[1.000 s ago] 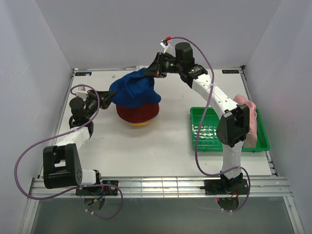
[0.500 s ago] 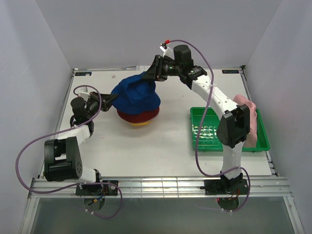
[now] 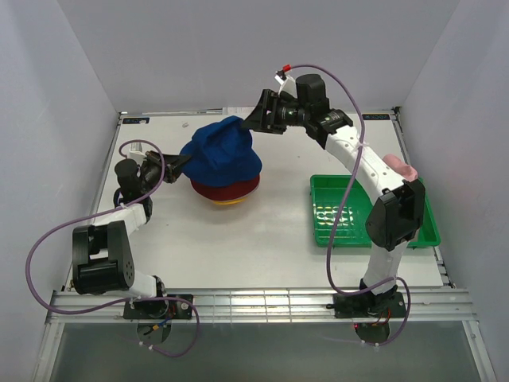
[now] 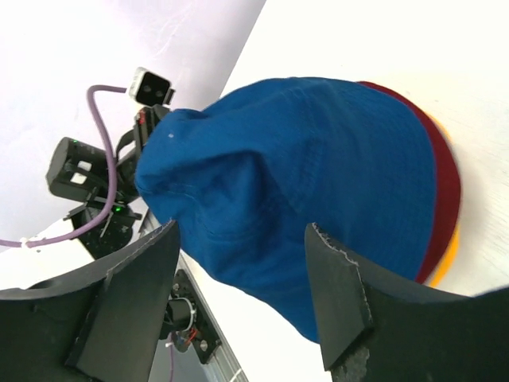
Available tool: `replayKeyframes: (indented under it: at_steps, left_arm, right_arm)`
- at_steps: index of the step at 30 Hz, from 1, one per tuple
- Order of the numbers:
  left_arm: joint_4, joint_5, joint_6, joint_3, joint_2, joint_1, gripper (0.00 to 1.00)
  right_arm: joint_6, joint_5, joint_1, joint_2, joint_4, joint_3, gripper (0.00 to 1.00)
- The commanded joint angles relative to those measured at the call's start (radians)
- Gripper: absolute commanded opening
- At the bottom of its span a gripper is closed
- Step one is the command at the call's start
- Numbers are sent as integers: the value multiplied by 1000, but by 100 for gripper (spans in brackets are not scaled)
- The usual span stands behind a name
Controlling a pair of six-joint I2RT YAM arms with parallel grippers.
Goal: Stack the hats
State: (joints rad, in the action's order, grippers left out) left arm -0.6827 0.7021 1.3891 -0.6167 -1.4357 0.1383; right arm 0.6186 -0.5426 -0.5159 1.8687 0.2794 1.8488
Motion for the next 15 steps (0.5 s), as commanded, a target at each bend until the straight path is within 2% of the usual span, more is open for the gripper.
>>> replayKeyframes:
  at_steps: [1, 4, 8, 13, 15]
  left_arm:
    - [9, 8, -33, 5, -5, 12, 15]
    - [8, 16, -39, 5, -17, 17, 19]
    - [17, 20, -62, 9, -19, 24, 31]
    - [15, 23, -74, 20, -19, 29, 36]
    - [14, 23, -78, 18, -15, 32, 43]
  right_arm:
    - [-49, 46, 7, -69, -5, -49, 70]
    - [-63, 69, 13, -104, -11, -133, 70]
    - [-62, 53, 45, -147, -49, -258, 69]
    - [-4, -3, 73, -174, -143, -391, 69]
    - [10, -22, 80, -177, -172, -430, 70]
